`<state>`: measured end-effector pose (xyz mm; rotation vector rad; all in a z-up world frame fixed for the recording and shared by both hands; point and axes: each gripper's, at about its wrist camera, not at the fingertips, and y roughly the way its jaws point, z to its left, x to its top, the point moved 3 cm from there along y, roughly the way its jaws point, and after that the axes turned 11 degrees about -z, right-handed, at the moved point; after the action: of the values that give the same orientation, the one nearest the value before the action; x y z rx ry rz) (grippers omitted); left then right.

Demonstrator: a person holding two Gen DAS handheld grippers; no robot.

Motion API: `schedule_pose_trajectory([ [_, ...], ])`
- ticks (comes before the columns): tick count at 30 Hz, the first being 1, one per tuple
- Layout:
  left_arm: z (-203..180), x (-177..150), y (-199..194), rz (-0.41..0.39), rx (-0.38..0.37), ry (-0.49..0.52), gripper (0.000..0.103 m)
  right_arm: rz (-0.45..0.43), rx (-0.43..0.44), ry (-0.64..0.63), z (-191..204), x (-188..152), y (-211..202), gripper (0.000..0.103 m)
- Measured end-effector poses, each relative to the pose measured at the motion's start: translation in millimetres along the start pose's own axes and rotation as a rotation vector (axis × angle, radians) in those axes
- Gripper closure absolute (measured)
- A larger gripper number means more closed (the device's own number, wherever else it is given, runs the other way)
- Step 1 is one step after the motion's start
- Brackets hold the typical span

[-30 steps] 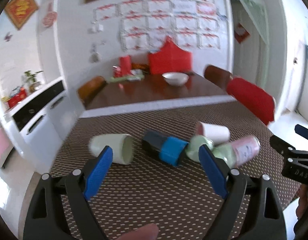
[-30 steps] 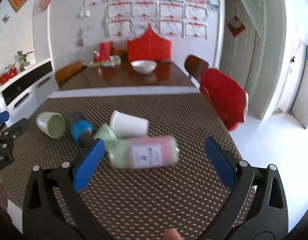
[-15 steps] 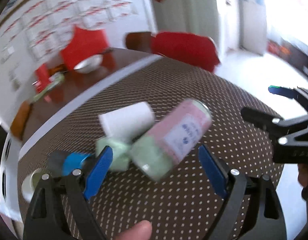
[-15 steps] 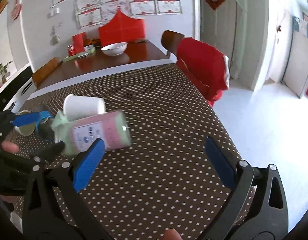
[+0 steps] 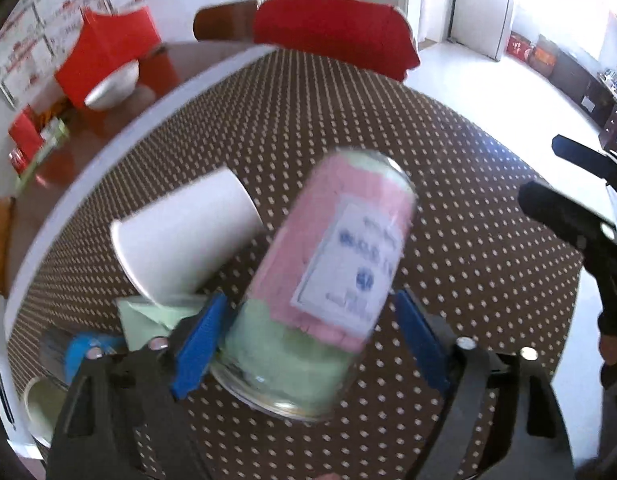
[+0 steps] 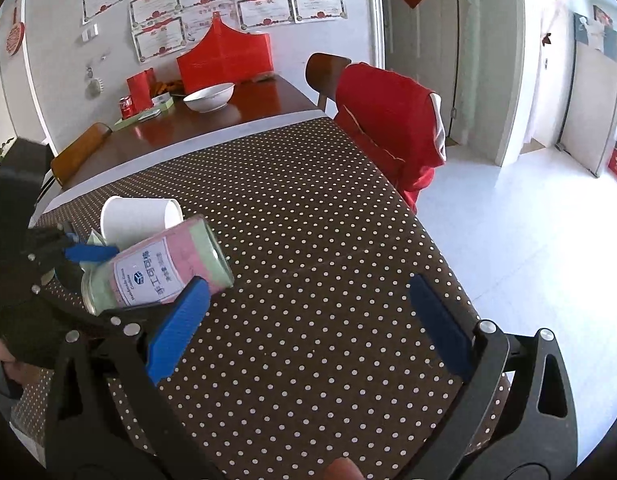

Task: Flip cup upside down
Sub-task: 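Reach the left gripper to the pink-and-green jar and grasp it, then carry the jar with the left gripper toward the right gripper and set it down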

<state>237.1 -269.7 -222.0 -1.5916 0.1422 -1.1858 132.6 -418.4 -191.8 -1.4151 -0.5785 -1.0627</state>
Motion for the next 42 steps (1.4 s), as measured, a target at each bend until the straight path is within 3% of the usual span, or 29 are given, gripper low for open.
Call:
schedule_pose_trajectory([
  [10, -8.7, 22.1, 19.4, 0.019, -0.009, 0.002, 0.025, -0.01, 0.007, 0.0, 5.1, 3.7, -2.0, 0.005],
  [18, -4.1, 4.1, 12.9, 0.003, -0.028, -0.07, 0.03, -0.01, 0.001, 0.006, 4.3, 1.2, -8.6, 0.005],
  [23, 7.5, -22.5, -16.0, -0.04, -0.006, -0.177, 0.031, -0.013, 0.022, -0.01, 16.8, -0.9, -15.3, 0.005],
  [28, 24.9, -62.2, -73.1, -0.122, 0.083, -0.301, 0.031, -0.016, 0.071, -0.044, 47.5, -5.2, -26.2, 0.005],
  [34, 57.8, -120.6, -130.2, -0.198, 0.261, -0.495, 0.031, -0.021, 0.156, -0.116, 102.9, -13.8, -41.4, 0.005],
  [42, 87.9, -174.8, -136.6, -0.168, 0.326, -0.655, 0.031, -0.003, 0.235, -0.164, 163.1, -25.8, -53.3, 0.005],
])
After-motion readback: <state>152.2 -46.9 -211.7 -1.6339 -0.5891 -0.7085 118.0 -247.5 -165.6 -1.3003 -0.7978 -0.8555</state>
